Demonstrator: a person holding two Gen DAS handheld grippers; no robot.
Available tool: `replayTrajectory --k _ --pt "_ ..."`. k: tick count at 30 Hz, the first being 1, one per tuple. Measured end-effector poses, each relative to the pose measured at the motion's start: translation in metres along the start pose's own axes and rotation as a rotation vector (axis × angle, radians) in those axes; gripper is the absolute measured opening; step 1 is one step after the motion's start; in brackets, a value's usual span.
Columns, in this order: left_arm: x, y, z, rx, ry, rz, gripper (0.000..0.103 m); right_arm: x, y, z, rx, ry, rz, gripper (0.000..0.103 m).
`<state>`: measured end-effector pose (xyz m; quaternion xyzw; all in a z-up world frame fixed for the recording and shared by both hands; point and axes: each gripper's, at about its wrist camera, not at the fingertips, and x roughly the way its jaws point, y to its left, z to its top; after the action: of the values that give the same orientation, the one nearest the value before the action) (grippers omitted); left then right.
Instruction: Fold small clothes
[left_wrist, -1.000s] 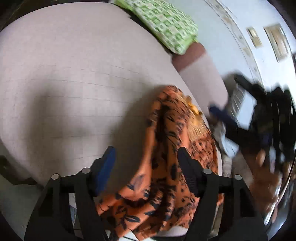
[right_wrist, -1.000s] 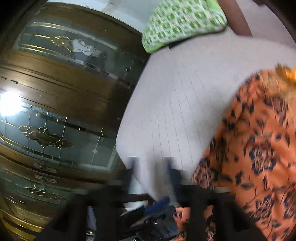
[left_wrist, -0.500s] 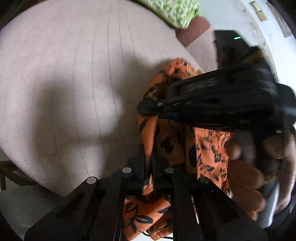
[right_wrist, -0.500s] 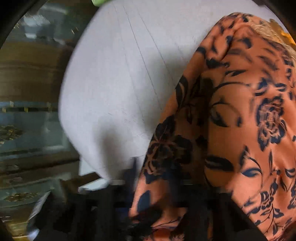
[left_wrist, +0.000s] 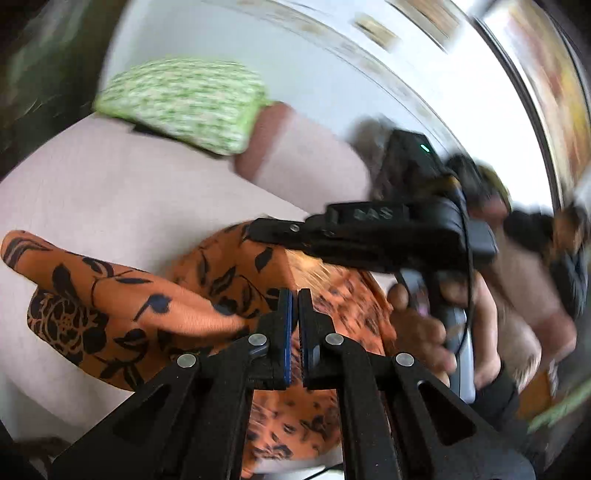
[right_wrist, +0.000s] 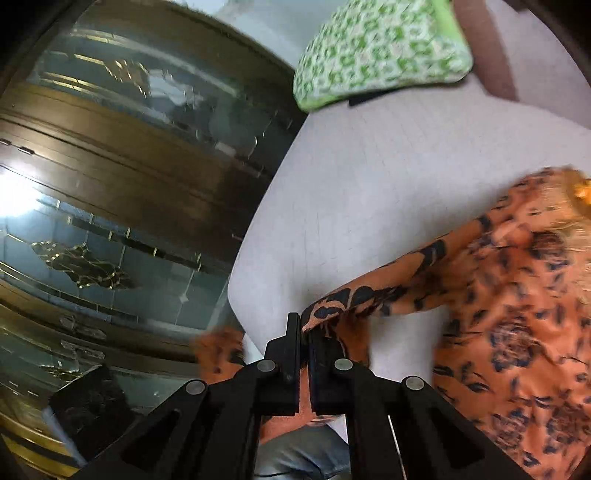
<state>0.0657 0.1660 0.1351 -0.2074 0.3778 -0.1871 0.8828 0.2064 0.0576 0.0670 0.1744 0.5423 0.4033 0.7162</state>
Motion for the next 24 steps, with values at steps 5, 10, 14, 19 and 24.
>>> replayTrajectory --k 5,10,14,19,24 --pt "0.059 -0.082 -0.049 0.096 0.149 -0.131 0.002 -0.079 -0.082 -0.067 0.088 -0.087 -0.037 0.003" --pt "0.149 -0.14 -0.142 0.16 0.436 -0.223 0.002 -0.109 -0.196 -0.153 0.209 -0.056 -0.179 0.004" --pt "0.172 -0.122 -0.185 0.144 0.498 -0.187 0.002 -0.121 -0.246 -0.183 0.293 -0.093 -0.194 0.004" --pt "0.134 -0.071 -0.141 -0.029 0.364 -0.197 0.008 -0.148 -0.208 -0.172 0.125 -0.158 -0.271 0.008" --pt "0.069 -0.025 -0.109 -0.04 0.098 0.044 0.089 -0.158 -0.181 -0.172 0.107 -0.216 -0.174 0.041"
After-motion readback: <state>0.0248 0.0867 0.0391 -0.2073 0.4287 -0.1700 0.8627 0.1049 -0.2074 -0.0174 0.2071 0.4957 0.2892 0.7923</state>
